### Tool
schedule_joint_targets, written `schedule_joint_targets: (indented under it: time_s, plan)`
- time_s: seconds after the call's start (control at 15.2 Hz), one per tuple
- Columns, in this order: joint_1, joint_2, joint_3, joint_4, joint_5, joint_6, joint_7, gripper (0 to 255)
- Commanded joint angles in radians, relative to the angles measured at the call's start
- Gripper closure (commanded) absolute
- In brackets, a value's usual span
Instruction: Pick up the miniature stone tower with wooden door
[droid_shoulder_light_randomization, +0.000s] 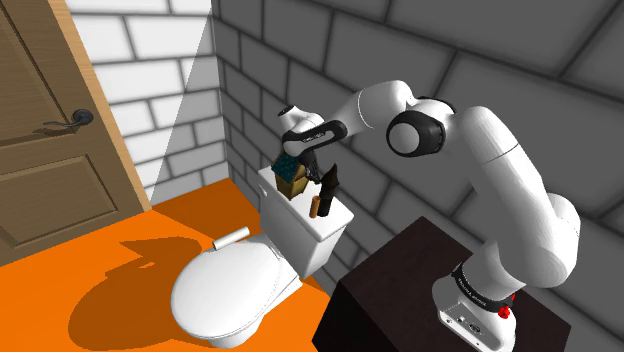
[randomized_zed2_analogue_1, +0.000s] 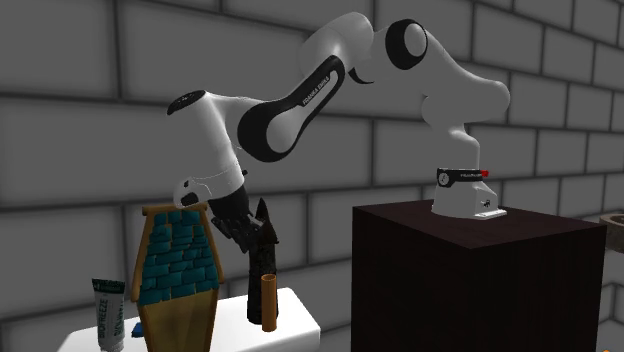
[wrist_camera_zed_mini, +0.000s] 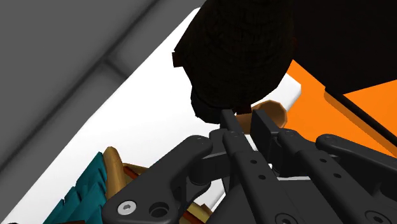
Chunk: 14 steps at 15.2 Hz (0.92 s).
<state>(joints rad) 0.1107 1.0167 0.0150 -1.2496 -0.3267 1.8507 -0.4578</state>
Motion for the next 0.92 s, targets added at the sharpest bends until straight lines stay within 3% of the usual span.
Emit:
schedule_joint_targets:
  time_s: [0.0,0.86]
  plan:
    - [0.0,0.002,0.0,-0.002,0.0,0.0,0.0,255]
    - [0.003,-0.08,0.004,-0.027,0.005,-0.055,-0.012,255]
